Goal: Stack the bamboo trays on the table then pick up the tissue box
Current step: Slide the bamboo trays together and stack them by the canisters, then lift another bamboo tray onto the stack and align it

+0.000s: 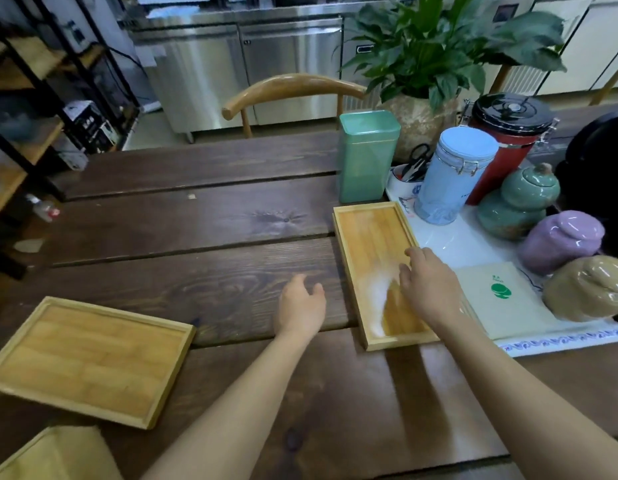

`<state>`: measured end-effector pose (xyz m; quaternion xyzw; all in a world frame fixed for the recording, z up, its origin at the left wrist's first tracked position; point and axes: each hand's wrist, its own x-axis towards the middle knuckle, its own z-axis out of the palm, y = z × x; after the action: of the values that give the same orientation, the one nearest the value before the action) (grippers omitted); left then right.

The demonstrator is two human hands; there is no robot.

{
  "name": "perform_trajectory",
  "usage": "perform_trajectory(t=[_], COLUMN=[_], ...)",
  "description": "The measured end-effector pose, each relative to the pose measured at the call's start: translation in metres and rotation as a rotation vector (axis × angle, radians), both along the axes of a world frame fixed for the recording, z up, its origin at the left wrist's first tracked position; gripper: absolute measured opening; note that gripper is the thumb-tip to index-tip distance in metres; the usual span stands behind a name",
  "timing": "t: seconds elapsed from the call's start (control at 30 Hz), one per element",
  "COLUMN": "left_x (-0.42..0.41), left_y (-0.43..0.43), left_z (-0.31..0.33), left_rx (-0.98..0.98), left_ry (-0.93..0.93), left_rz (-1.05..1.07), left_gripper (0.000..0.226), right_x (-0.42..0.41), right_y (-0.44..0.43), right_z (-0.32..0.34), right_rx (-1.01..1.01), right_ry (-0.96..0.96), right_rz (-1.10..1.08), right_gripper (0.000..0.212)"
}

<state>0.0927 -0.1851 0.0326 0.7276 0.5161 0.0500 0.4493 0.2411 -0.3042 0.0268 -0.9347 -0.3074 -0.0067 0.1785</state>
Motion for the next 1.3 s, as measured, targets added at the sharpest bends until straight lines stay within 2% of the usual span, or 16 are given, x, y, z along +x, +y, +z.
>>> perform_trajectory(t=[0.17,0.27,0.33,0.4,0.47,0.53,0.63,0.67,0.73,0.77,0.83,0.97,1.03,1.13,1.3], left_x=[-0.087,-0.144,-0.178,-0.207,-0.229,-0.243,-0.247,-0.245,-0.244,-0.242,-0.241,-0.233,-0.228,-0.214,-0.159], left_y=[0.069,0.102,0.117,0.13,0.143,0.151,0.149,0.147,0.152,0.152,0.163,0.142,0.135,0.117,0.087], left_z=[0.02,0.02,0.019,0.013,0.002,-0.007,-0.014,-0.013,-0.029,-0.025,-0.043,0.008,0.02,0.034,0.037], left_rx=[0.144,0.121,0.034,-0.09,-0.281,-0.507,-0.677,-0.703,-0.748,-0.742,-0.685,-0.651,-0.642,-0.57,-0.312], left_ry=[0.099,0.169,0.209,0.17,0.0,-0.218,-0.298,-0.317,-0.325,-0.323,-0.353,-0.376,-0.337,-0.266,-0.251], left_rz=[0.272,0.463,0.601,0.794,0.992,1.083,1.046,1.026,1.068,1.071,1.132,1.112,1.024,0.906,0.603], left_gripper=[0.05,0.058,0.064,0.07,0.074,0.071,0.061,0.063,0.083,0.085,0.073,0.039,0.021,0.034,0.036], right_x=[-0.048,-0.09,-0.122,-0.151,-0.177,-0.202,-0.231,-0.238,-0.248,-0.251,-0.25,-0.242,-0.243,-0.238,-0.171], right_y=[0.062,0.107,0.134,0.158,0.18,0.197,0.211,0.213,0.215,0.216,0.217,0.215,0.209,0.196,0.151], right_z=[0.007,0.01,0.01,0.007,0.003,0.001,-0.006,-0.009,-0.016,-0.018,-0.018,-0.016,-0.015,-0.004,0.02], right_rx=[0.048,0.056,0.018,-0.045,-0.093,-0.138,-0.242,-0.274,-0.284,-0.259,-0.207,-0.115,-0.065,0.04,0.199], right_ry=[0.114,0.208,0.272,0.345,0.419,0.504,0.633,0.678,0.759,0.796,0.878,1.131,1.076,0.848,0.61], right_rz=[0.21,0.347,0.433,0.534,0.611,0.663,0.695,0.686,0.621,0.565,0.441,0.247,0.229,0.205,0.206], right_gripper=[0.025,0.024,0.026,0.03,0.04,0.052,0.059,0.061,0.067,0.069,0.072,0.061,0.047,0.035,0.031])
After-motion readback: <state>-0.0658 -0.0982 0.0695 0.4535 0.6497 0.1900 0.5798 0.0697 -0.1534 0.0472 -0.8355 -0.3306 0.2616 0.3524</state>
